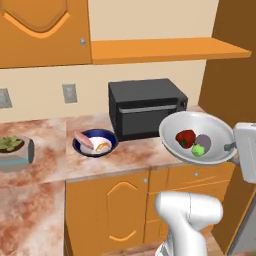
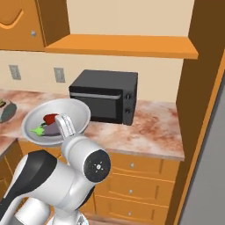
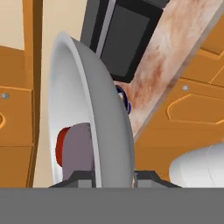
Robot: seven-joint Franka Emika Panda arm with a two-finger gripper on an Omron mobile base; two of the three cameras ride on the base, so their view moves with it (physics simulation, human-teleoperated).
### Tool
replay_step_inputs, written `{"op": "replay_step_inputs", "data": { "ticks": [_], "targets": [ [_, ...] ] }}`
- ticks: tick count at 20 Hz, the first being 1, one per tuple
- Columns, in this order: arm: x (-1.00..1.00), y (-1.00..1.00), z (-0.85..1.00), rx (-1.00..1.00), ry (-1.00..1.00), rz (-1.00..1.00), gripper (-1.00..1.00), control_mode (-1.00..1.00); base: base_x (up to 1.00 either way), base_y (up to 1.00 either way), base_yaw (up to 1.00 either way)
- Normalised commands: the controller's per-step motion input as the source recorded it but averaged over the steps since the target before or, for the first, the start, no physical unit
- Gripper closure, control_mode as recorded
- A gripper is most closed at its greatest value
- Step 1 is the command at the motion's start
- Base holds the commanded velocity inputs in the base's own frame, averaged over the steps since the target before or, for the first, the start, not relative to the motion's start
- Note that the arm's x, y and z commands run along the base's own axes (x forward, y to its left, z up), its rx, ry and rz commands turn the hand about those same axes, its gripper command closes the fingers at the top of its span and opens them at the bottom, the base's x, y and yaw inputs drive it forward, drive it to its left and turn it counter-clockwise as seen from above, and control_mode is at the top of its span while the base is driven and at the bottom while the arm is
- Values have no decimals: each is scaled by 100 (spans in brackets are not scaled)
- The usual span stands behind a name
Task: Place the bowl containing the eggplant and bell pepper in the microwave. Close the microwave door and press the start button to microwave the meal.
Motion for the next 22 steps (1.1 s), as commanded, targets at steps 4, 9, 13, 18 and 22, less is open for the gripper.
{"op": "replay_step_inputs", "data": {
  "ticks": [4,9,13,18,22],
  "targets": [
    [0,0,0,0,0,0,100,100,-62,-3,-26],
    [0,0,0,0,0,0,100,100,-11,-14,-35],
    [0,0,0,0,0,0,100,100,-1,-24,-42],
    [0,0,0,0,0,0,100,100,0,-43,-49],
    [0,0,0,0,0,0,100,100,0,-58,-50]
  ]
}}
